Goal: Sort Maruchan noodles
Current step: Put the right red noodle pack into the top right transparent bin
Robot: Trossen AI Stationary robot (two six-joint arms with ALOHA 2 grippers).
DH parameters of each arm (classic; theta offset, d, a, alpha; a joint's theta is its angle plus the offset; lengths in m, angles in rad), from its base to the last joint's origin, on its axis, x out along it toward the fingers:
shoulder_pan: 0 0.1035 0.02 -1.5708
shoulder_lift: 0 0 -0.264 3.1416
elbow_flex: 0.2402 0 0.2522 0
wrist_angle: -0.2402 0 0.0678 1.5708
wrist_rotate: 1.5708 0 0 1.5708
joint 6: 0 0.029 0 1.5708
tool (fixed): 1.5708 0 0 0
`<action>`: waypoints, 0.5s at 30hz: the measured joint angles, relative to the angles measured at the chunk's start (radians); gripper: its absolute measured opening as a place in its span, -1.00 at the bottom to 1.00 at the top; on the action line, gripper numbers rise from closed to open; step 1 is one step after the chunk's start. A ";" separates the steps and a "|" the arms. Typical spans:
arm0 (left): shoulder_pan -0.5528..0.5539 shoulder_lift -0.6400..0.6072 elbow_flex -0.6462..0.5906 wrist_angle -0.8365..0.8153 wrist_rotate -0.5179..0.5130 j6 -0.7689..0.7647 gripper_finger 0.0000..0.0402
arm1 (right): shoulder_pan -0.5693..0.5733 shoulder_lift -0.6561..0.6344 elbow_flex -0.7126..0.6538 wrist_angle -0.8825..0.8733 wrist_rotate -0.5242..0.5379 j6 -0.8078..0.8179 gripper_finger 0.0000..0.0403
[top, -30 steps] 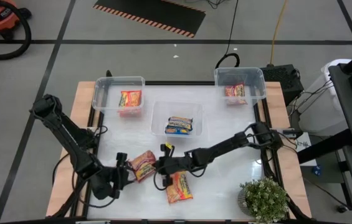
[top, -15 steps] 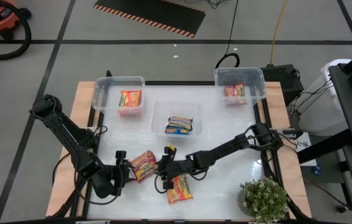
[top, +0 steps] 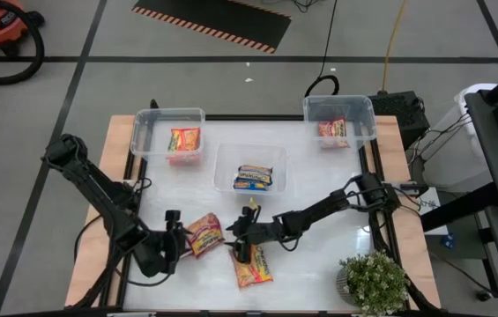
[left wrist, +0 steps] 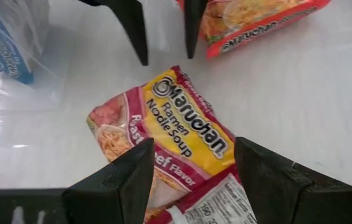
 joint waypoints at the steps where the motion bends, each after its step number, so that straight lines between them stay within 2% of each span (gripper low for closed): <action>1: 0.006 0.000 0.000 0.000 0.000 0.006 0.12 | 0.000 0.008 0.000 0.004 -0.002 0.007 0.07; 7: 0.049 0.000 0.000 0.000 0.000 0.026 0.12 | -0.001 0.076 0.002 0.117 -0.025 0.010 0.05; 12: 0.068 0.000 0.000 0.001 0.000 0.024 0.12 | -0.002 0.083 0.003 0.112 -0.023 0.018 0.03; 15: 0.068 0.000 0.000 0.001 0.000 0.024 0.12 | -0.002 0.083 0.003 0.116 -0.023 0.020 -0.05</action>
